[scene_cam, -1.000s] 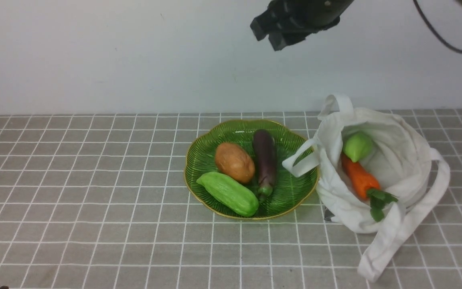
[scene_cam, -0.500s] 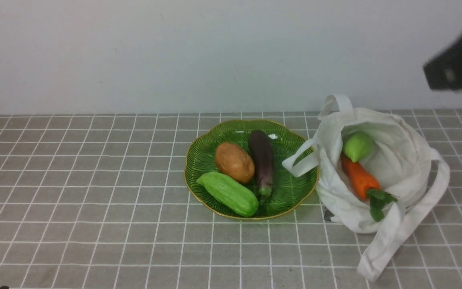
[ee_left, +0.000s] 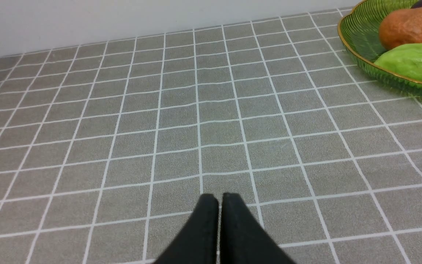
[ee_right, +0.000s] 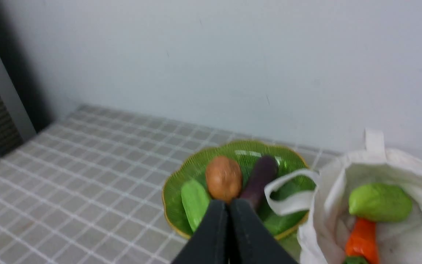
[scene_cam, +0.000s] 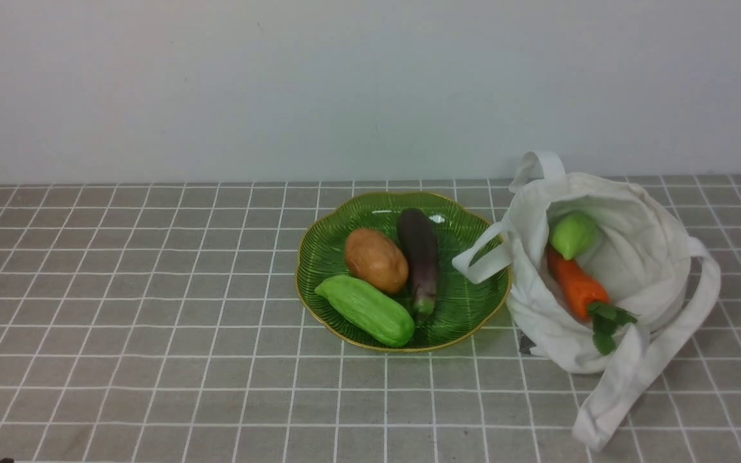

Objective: Take vegetables from bag on grey coffee tablecloth place on plate.

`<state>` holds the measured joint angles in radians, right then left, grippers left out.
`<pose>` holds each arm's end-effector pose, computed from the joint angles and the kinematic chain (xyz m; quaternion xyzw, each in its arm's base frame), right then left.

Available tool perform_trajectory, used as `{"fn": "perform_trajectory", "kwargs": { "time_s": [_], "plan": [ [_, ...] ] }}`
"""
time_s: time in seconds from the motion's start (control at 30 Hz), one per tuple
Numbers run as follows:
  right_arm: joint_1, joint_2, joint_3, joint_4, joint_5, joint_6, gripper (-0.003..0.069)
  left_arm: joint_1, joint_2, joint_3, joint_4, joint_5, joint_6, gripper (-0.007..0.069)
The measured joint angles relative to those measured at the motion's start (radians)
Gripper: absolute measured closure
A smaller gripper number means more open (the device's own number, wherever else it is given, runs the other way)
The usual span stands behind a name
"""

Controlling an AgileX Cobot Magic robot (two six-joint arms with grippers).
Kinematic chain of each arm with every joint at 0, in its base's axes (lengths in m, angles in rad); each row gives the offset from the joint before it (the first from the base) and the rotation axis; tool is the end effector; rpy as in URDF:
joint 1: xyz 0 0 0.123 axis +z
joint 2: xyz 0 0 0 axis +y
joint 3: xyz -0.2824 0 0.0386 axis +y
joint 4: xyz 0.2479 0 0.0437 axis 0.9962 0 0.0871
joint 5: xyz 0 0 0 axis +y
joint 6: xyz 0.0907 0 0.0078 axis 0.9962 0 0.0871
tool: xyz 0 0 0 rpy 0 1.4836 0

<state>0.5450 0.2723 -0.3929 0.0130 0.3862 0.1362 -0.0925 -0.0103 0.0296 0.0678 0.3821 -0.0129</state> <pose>0.0586 0.0360 0.2931 -0.1528 0.7519 0.2196 0.6025 0.0524 -0.0025 0.1694 0.0502 0.8072 -0.0023 0.5881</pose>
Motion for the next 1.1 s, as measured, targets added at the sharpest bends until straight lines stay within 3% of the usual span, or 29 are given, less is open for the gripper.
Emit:
{"fn": "perform_trajectory", "kwargs": {
  "time_s": [0.2,0.93,1.1],
  "plan": [
    [0.0,-0.025,0.122,0.01,-0.245,0.005,0.0673,0.0,0.0,0.0,0.0,0.0,0.0,0.0629],
    [0.0,-0.025,0.129,0.009,-0.259,0.007,0.0673,0.0,0.0,0.0,0.0,0.0,0.0,0.0629],
    [-0.001,-0.054,0.157,-0.013,-0.24,-0.068,0.0673,0.0,0.0,0.0,0.0,0.0,0.0,0.0629]
  ]
}}
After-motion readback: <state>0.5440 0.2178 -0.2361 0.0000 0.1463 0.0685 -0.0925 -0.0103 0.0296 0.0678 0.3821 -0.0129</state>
